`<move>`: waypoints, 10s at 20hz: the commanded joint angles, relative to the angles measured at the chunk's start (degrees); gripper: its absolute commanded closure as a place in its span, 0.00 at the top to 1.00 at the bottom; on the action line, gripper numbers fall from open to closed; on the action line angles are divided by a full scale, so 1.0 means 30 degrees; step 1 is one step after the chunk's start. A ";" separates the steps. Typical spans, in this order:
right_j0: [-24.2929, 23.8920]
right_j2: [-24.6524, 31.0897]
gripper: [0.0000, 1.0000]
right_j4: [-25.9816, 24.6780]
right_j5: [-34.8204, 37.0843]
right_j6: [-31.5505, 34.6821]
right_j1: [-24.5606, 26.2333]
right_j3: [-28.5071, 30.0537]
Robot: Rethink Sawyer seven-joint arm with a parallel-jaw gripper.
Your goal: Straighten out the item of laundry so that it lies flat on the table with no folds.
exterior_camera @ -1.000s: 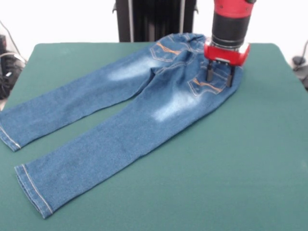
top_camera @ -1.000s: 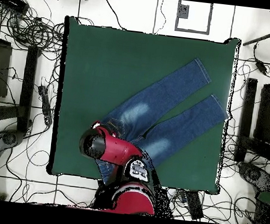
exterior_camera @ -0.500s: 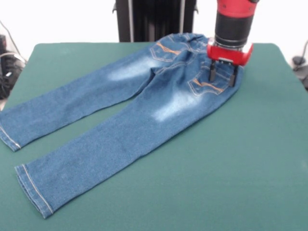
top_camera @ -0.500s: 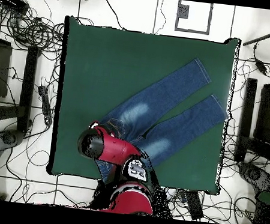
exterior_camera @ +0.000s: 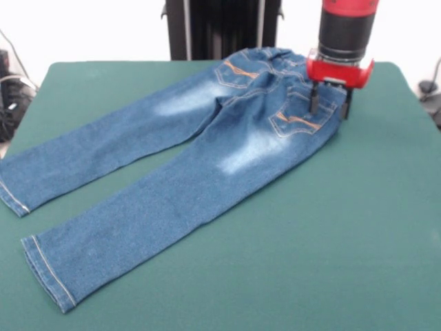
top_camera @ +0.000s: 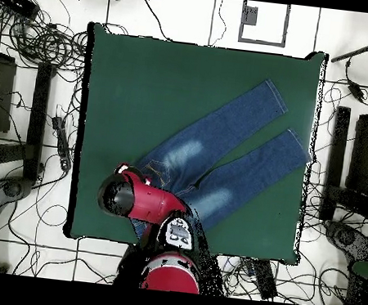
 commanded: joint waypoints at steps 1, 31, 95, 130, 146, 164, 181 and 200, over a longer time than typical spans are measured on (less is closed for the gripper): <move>0.0996 0.1270 1.00 0.1351 0.1823 0.3889 -0.1148 -0.0210; 0.1090 0.1608 1.00 0.1579 -0.1787 0.4878 0.0990 0.0194; 0.1175 -0.0260 0.00 0.1607 -0.0055 0.3339 0.2220 -0.2021; 0.4669 -0.1174 0.00 0.5501 0.2075 0.4188 0.1708 -0.3612; 0.3145 -0.0825 1.00 0.4268 0.1173 0.3543 0.0107 -0.1631; 0.2853 -0.5496 1.00 0.1890 0.9002 0.1203 -0.5686 -0.2917; -0.3228 -0.3289 1.00 -0.1354 1.1761 -0.2273 -0.9072 -0.2556; -0.6963 -0.1909 1.00 -0.3792 1.6713 -0.6144 -1.3003 -0.4035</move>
